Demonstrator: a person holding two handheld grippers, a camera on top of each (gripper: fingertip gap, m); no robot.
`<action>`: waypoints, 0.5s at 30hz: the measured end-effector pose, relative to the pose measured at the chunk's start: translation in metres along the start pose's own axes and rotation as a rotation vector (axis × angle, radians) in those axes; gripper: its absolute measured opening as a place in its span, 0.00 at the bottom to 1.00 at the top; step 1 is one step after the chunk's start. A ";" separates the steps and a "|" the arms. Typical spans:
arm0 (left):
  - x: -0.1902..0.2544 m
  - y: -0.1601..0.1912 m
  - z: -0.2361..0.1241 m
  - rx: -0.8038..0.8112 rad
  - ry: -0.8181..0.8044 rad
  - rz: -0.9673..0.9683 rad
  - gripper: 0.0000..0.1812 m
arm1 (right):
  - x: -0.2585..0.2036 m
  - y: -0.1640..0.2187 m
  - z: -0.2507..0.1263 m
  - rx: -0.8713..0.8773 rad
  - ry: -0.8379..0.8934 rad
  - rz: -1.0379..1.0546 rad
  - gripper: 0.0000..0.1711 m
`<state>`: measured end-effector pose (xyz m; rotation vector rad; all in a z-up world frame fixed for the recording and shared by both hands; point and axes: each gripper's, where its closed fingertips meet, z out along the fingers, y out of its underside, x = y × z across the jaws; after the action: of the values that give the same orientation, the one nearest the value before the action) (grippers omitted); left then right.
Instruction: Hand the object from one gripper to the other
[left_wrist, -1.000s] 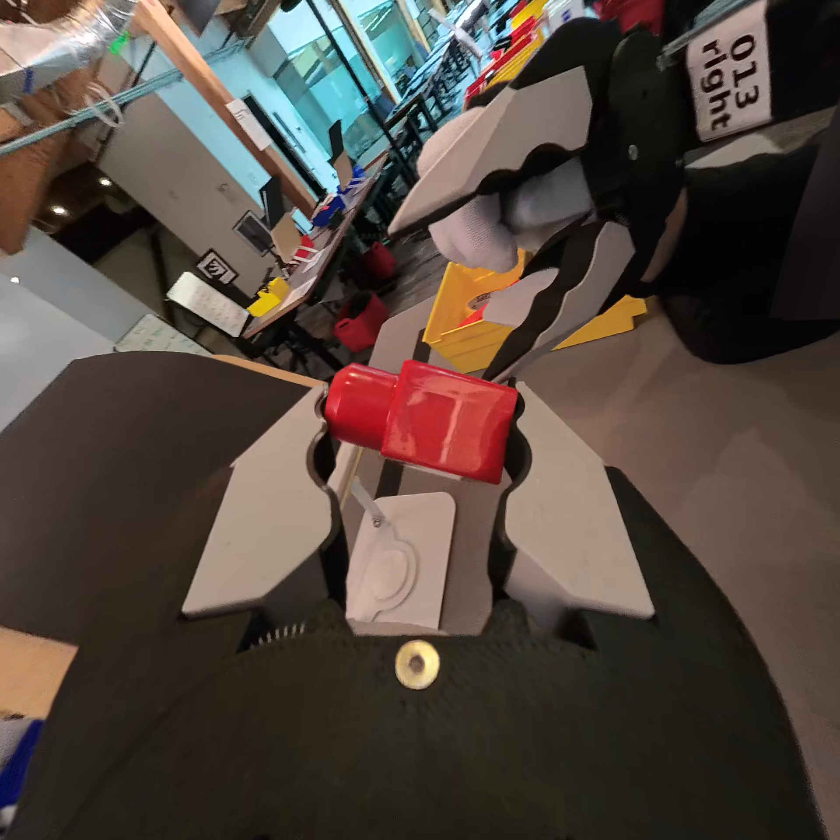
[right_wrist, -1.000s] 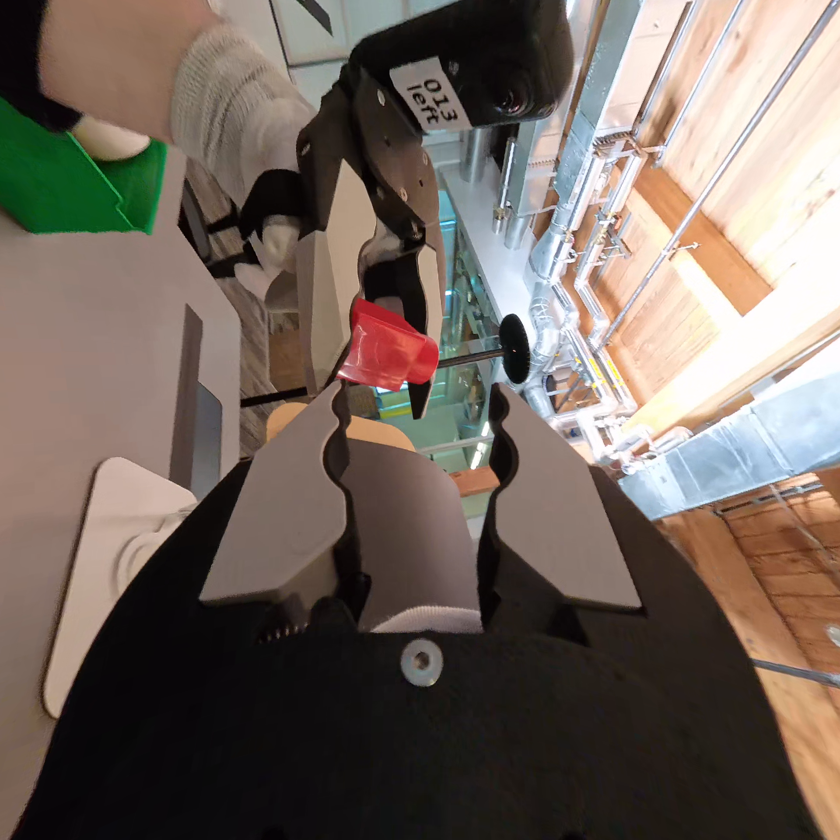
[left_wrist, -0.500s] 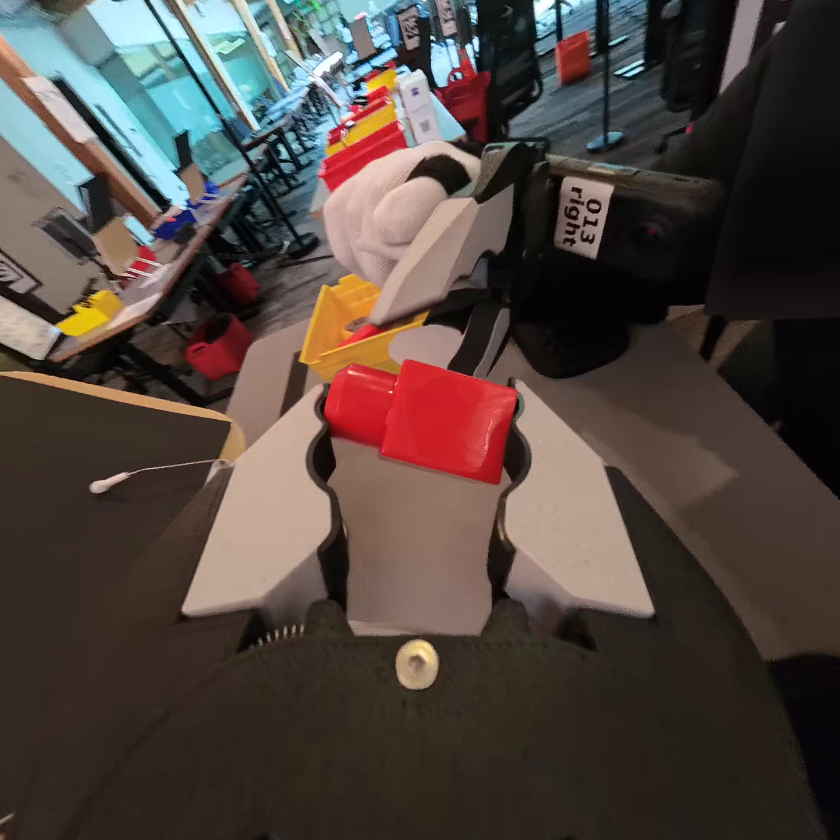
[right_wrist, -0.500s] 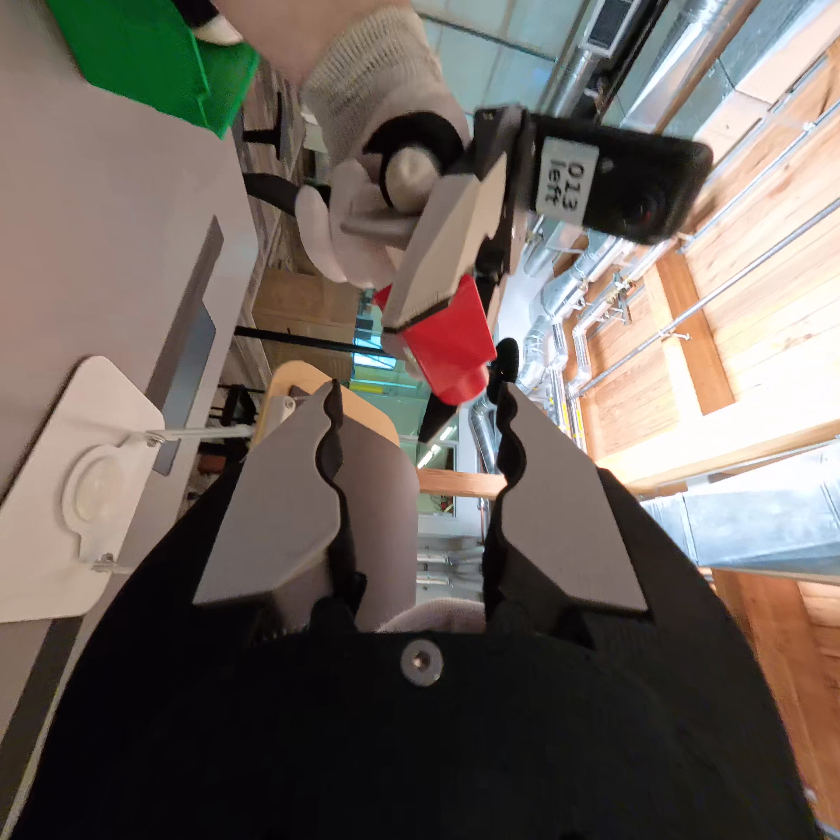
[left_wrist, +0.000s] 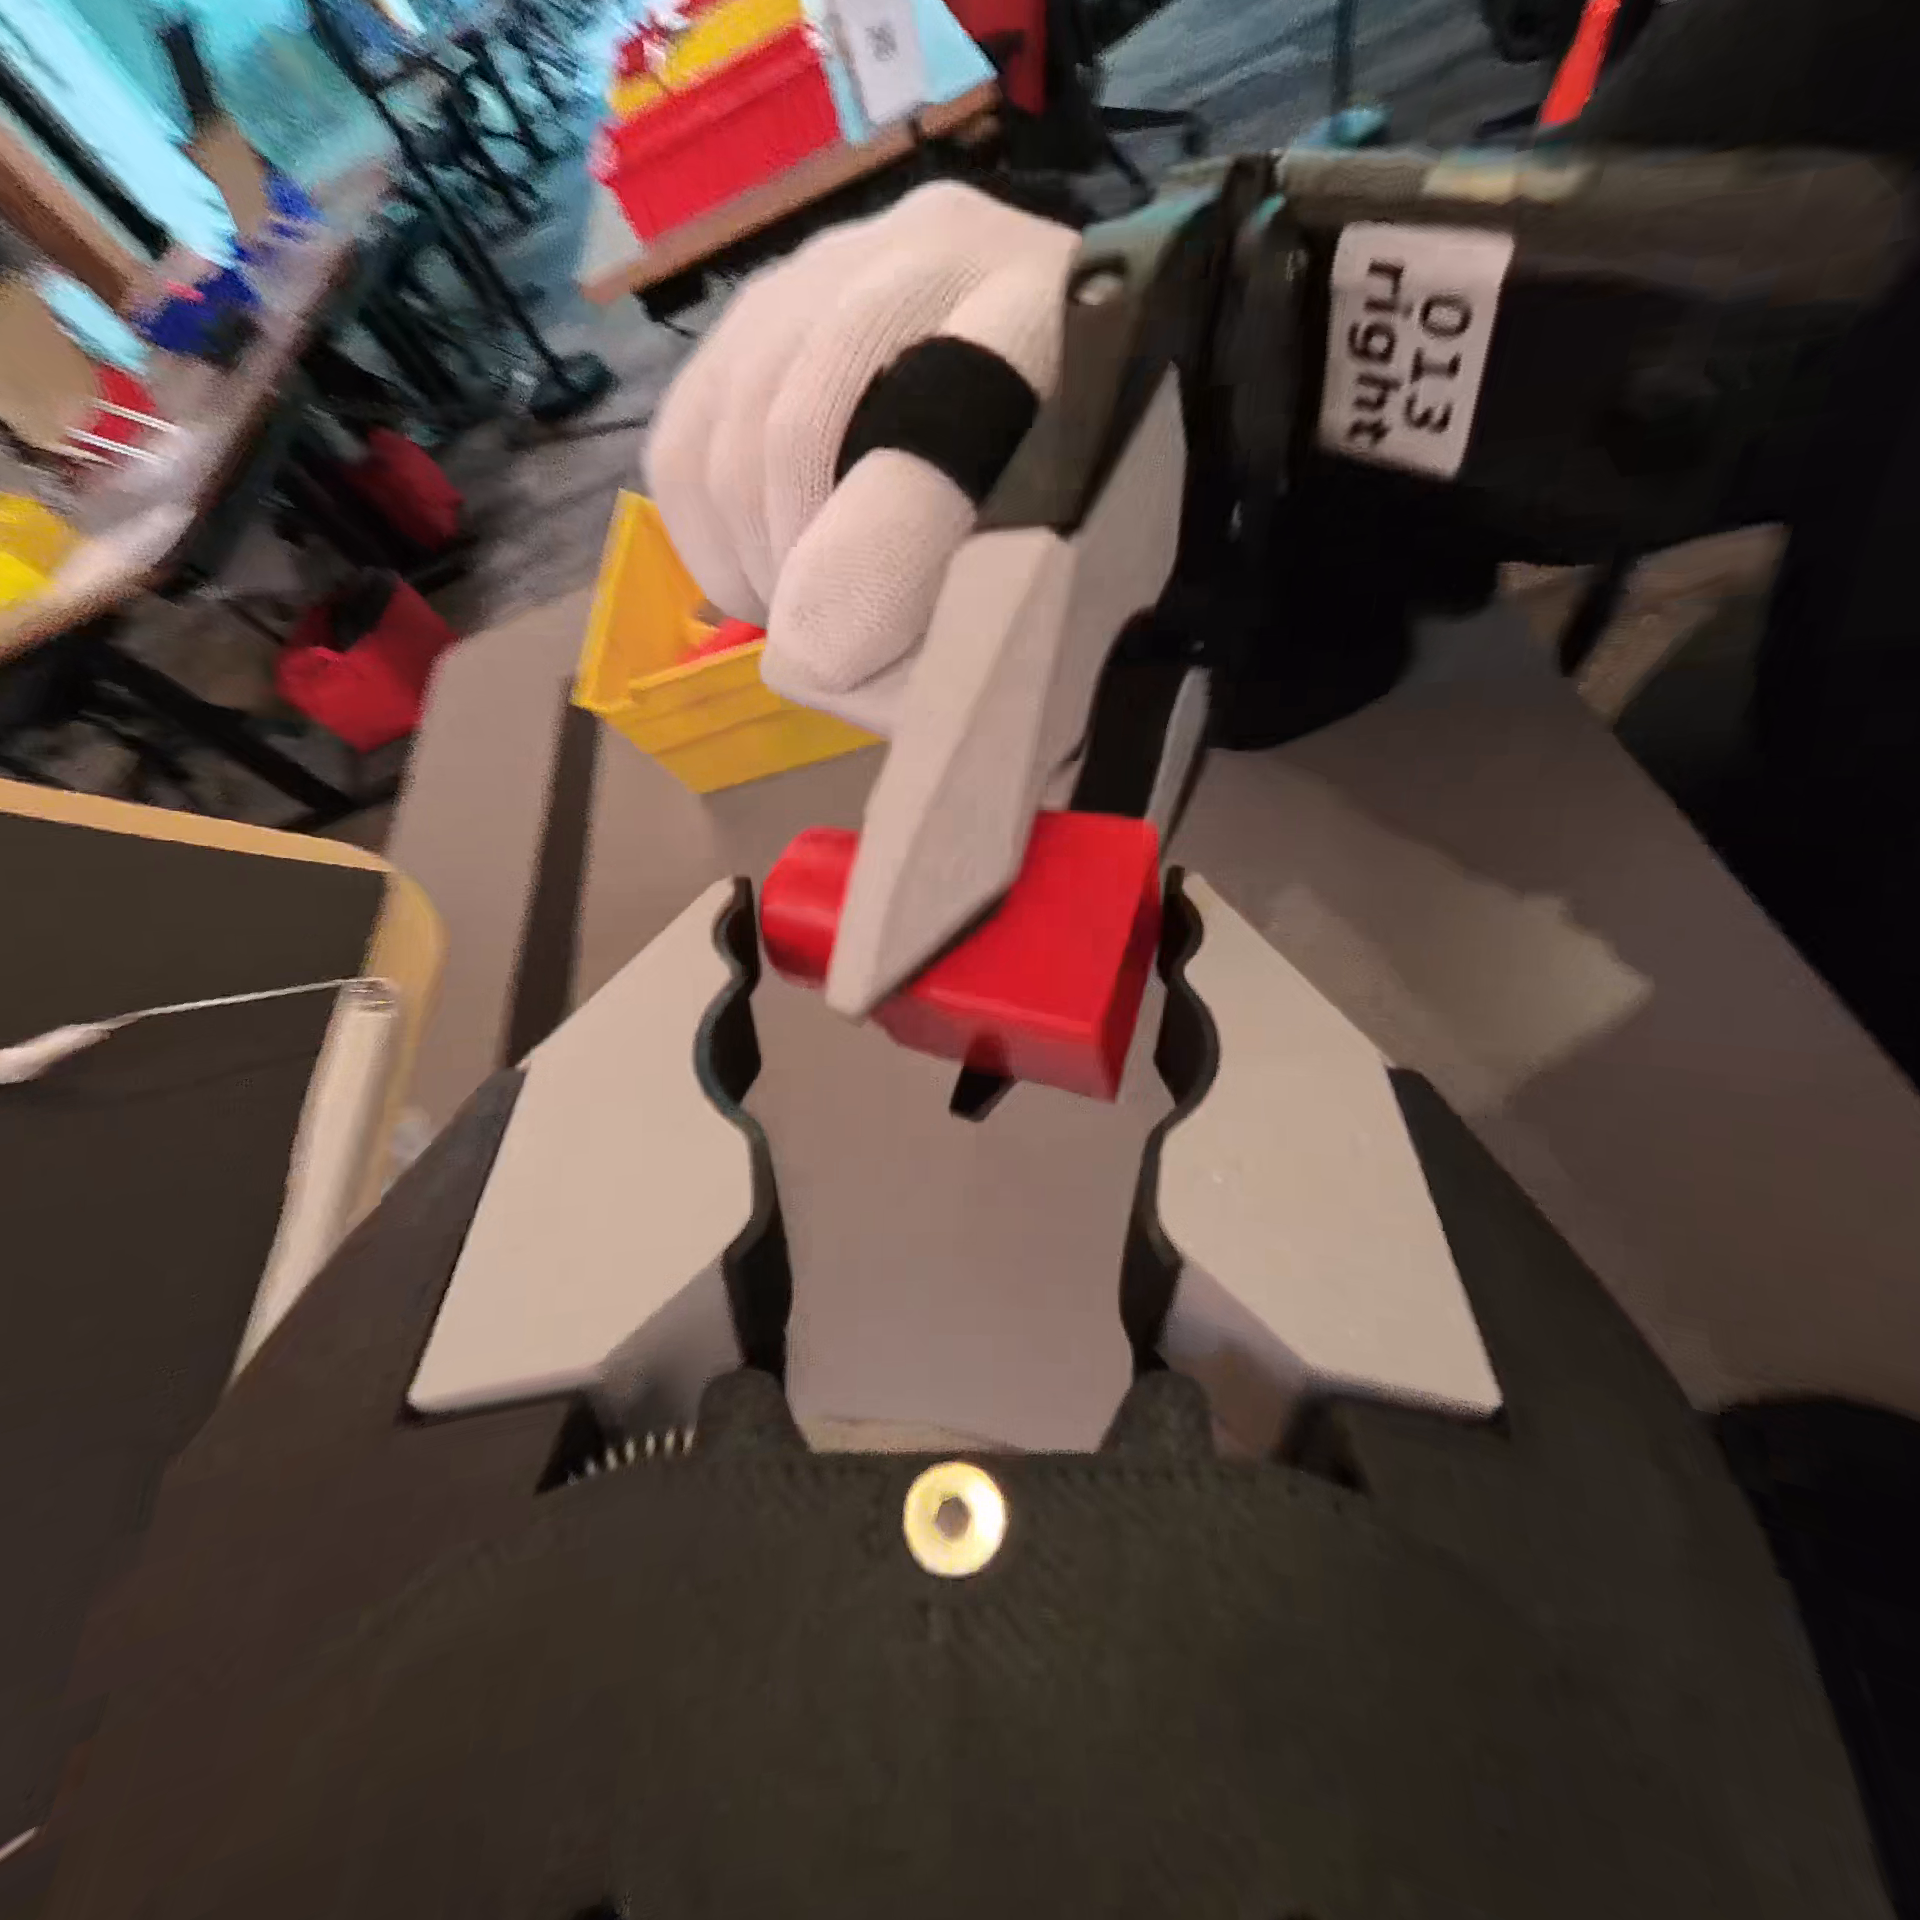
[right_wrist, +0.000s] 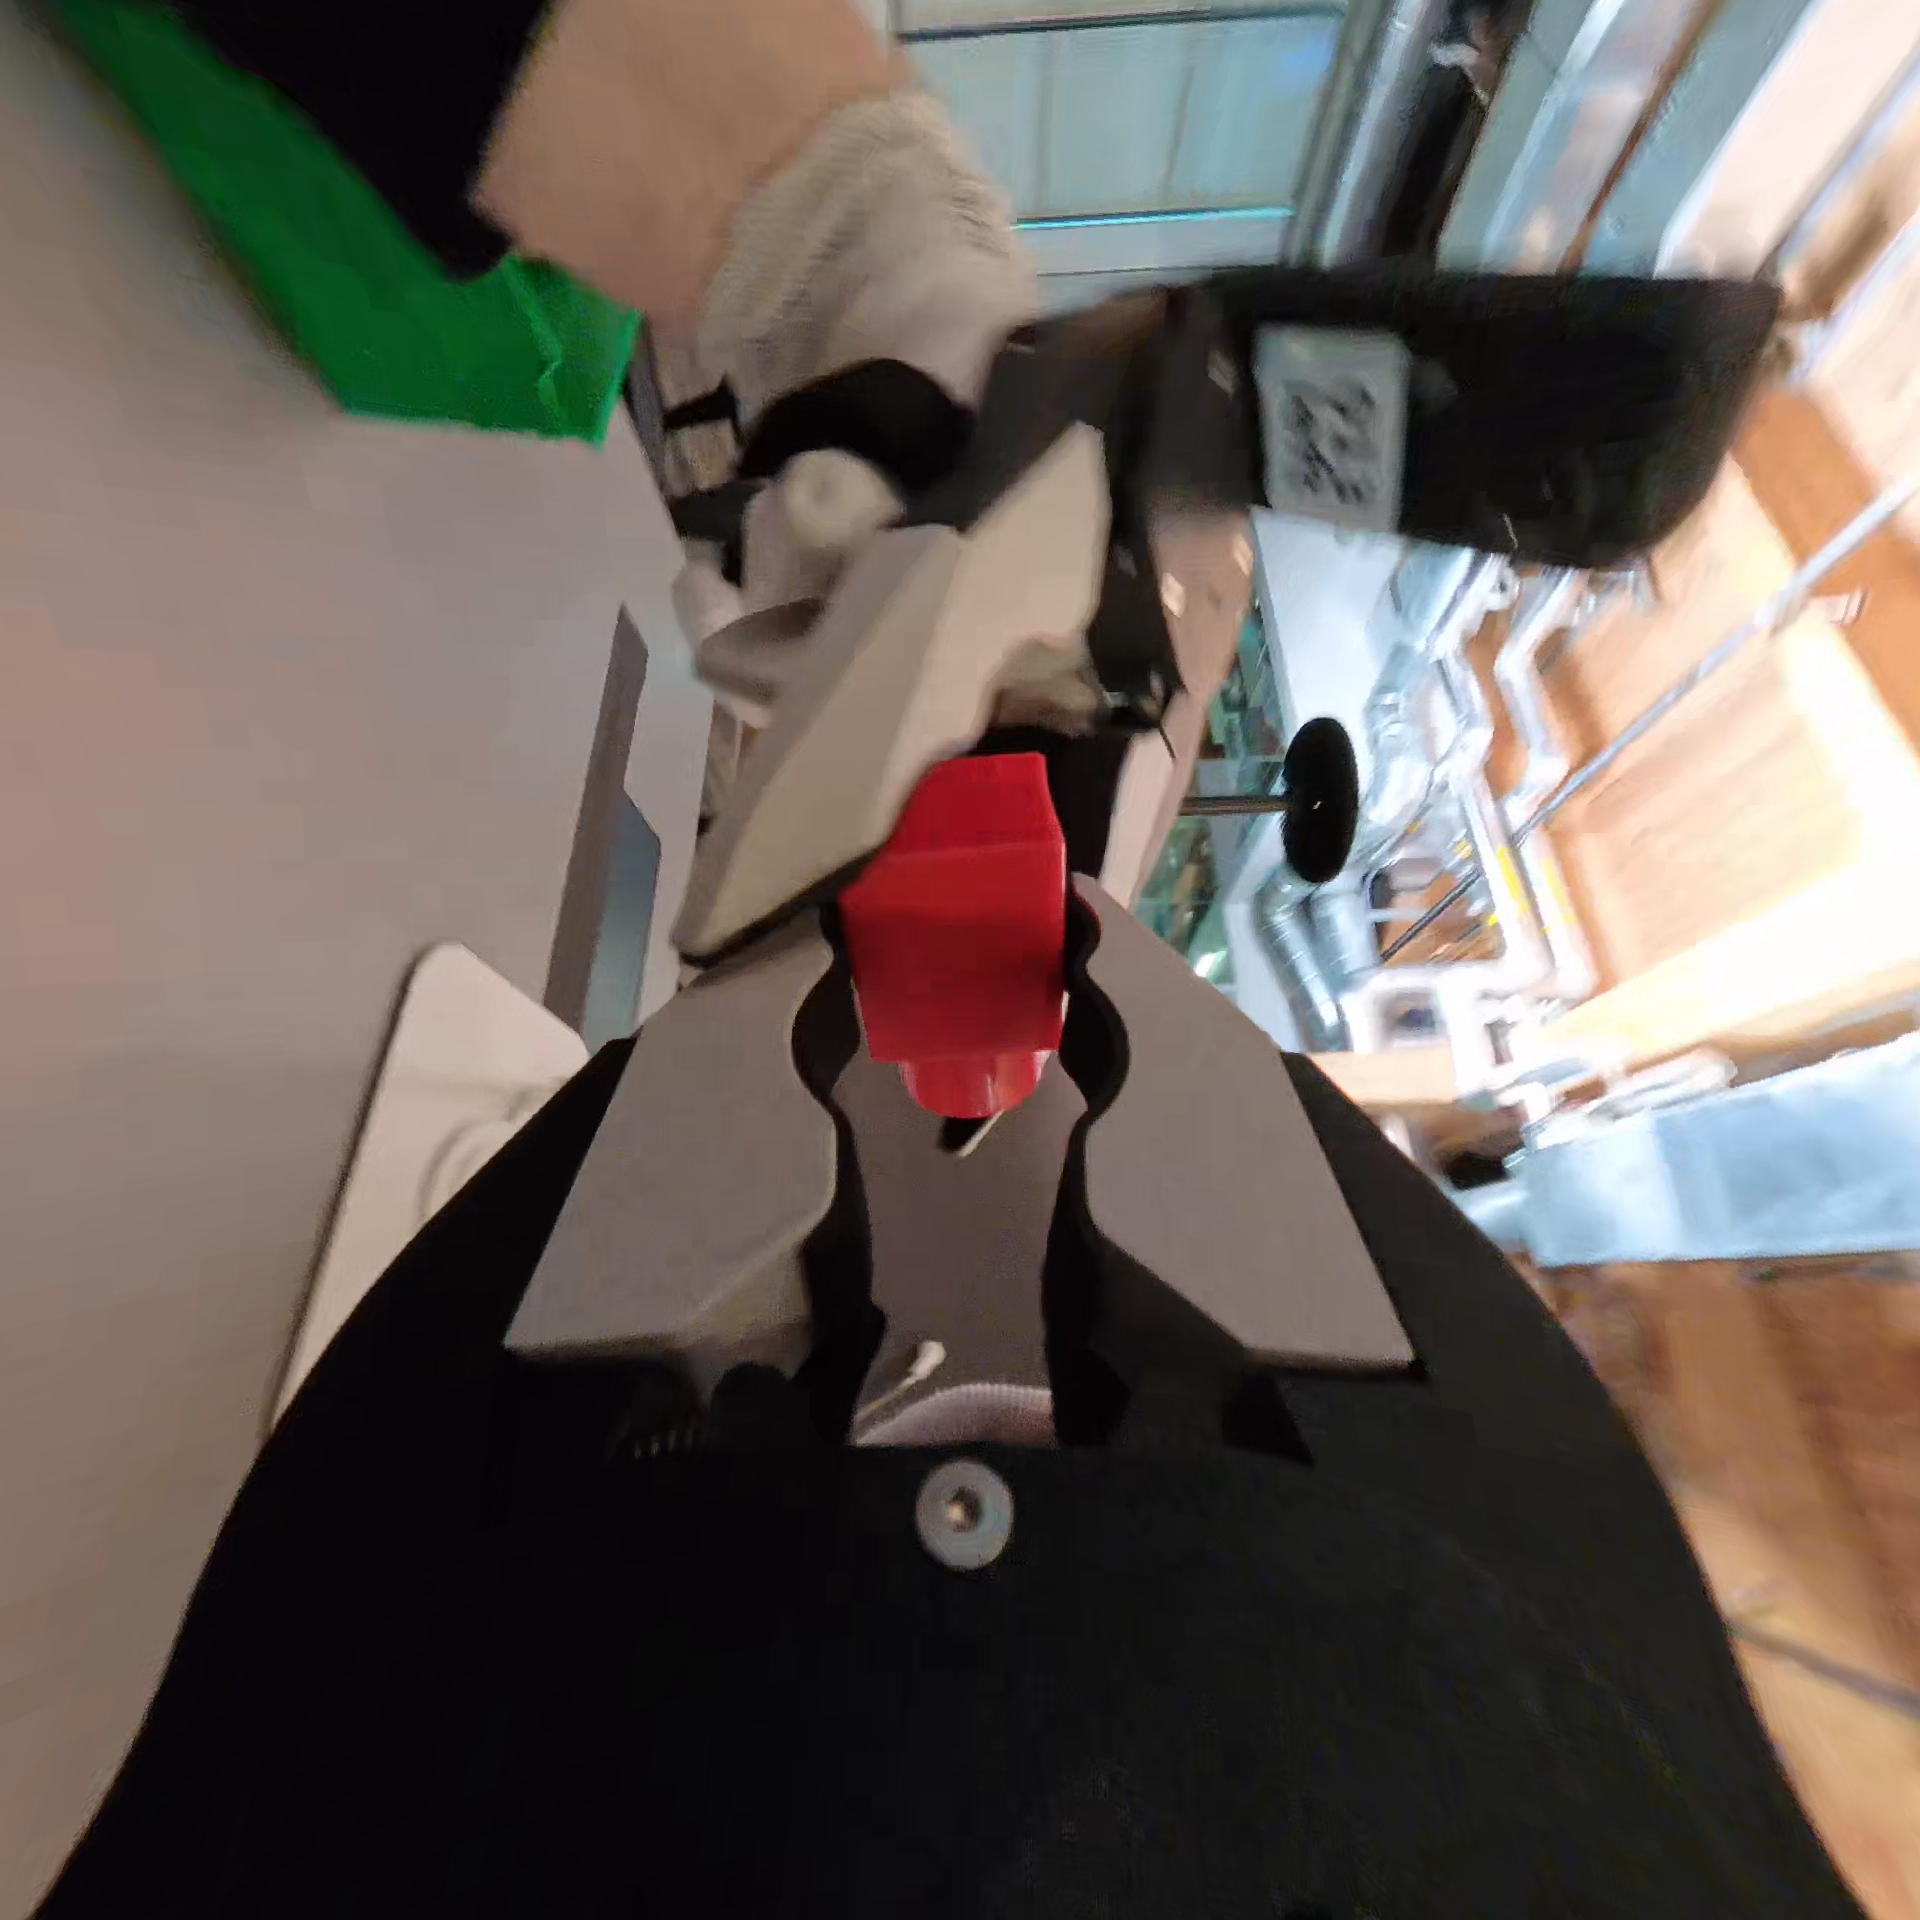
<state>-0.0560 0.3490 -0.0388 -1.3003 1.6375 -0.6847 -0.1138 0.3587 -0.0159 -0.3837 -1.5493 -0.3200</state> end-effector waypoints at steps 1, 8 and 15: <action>-0.009 -0.004 -0.003 0.011 -0.072 0.029 0.44 | 0.010 0.005 -0.002 0.011 0.018 0.093 0.19; -0.068 -0.042 -0.026 -0.069 -0.667 0.434 0.47 | 0.042 0.049 -0.010 0.138 -0.109 0.985 0.20; -0.078 -0.062 -0.009 -0.278 -0.943 0.849 0.50 | 0.049 0.063 -0.019 0.329 -0.284 1.473 0.20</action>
<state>-0.0337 0.4036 0.0419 -0.7538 1.2805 0.6153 -0.0693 0.4088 0.0315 -1.1965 -1.1792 1.1470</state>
